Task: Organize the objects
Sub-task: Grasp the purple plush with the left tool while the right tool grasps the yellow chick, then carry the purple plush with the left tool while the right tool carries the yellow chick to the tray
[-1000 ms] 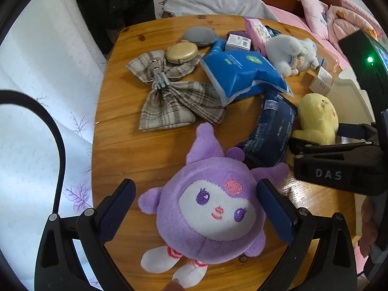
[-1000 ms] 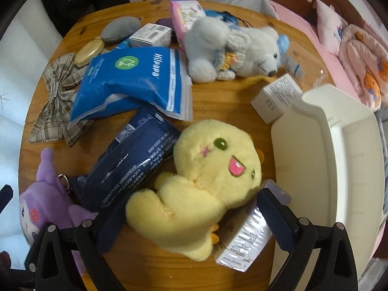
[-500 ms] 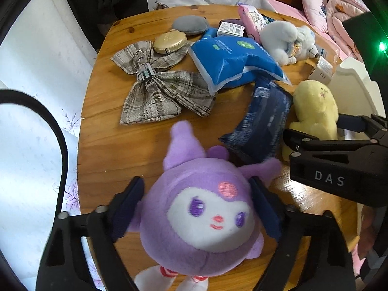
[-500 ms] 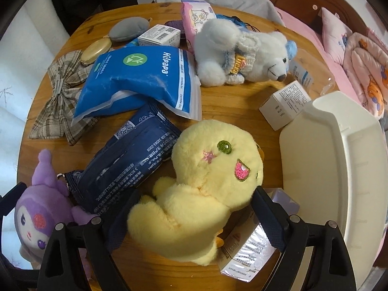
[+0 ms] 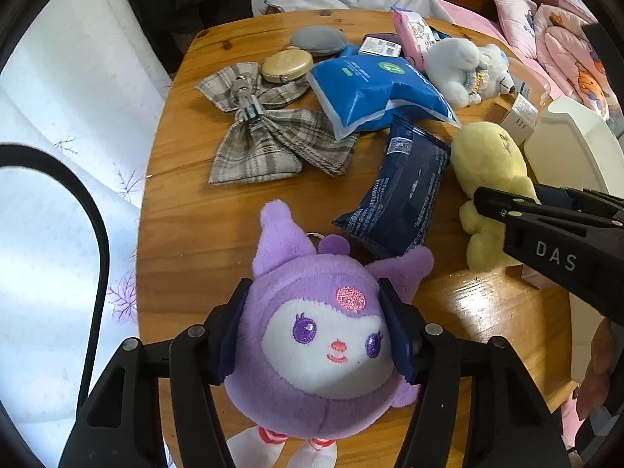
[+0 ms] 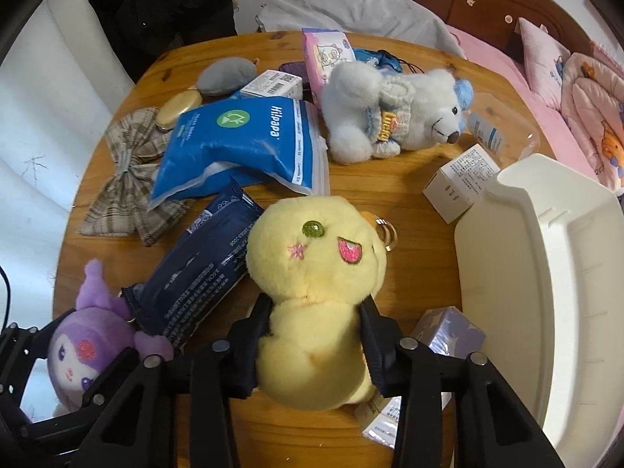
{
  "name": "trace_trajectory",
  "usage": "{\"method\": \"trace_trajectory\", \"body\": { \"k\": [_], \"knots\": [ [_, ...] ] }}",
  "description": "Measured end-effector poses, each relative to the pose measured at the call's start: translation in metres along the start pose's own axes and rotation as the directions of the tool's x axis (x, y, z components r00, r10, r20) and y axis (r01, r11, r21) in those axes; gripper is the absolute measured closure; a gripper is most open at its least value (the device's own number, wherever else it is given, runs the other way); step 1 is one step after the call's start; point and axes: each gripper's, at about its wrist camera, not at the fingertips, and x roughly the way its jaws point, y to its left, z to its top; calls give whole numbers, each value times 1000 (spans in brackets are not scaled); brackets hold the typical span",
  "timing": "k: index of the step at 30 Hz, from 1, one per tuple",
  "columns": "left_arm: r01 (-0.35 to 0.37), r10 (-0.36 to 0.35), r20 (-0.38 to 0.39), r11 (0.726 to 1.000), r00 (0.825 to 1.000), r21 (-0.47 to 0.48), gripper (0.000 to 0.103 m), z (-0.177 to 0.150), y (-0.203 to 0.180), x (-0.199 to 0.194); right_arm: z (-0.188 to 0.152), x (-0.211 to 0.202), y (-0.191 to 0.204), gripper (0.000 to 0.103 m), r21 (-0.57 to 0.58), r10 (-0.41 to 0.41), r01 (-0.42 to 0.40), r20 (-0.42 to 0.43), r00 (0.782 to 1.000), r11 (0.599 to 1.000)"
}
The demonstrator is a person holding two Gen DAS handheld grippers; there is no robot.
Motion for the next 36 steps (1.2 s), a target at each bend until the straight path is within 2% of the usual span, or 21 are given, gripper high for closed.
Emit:
{"method": "trace_trajectory", "body": {
  "k": [7,12,16,20,25,32,36],
  "knots": [
    [-20,22,56,1000,998,-21,39,-1,5,-27,-4,-18,4,62,14,61,-61,23,998,998],
    [-39,41,103,999,994,-25,39,3,8,-55,-5,-57,2,62,10,89,-90,97,991,996],
    [-41,45,147,999,988,-32,39,3,5,-83,-4,-97,-4,62,12,113,-117,183,977,993],
    [-37,44,212,999,976,-38,39,7,0,-118,-4,-141,-16,62,15,141,-151,277,950,988],
    [-29,36,298,999,954,-28,39,16,-11,-161,-7,-192,-37,62,11,171,-189,377,910,982],
    [31,-29,367,1000,930,0,39,33,-37,-204,-22,-260,-80,62,49,132,-184,523,842,982],
    [64,-68,391,998,918,24,39,48,-56,-219,-34,-284,-103,62,70,95,-162,568,818,984]
  ]
}}
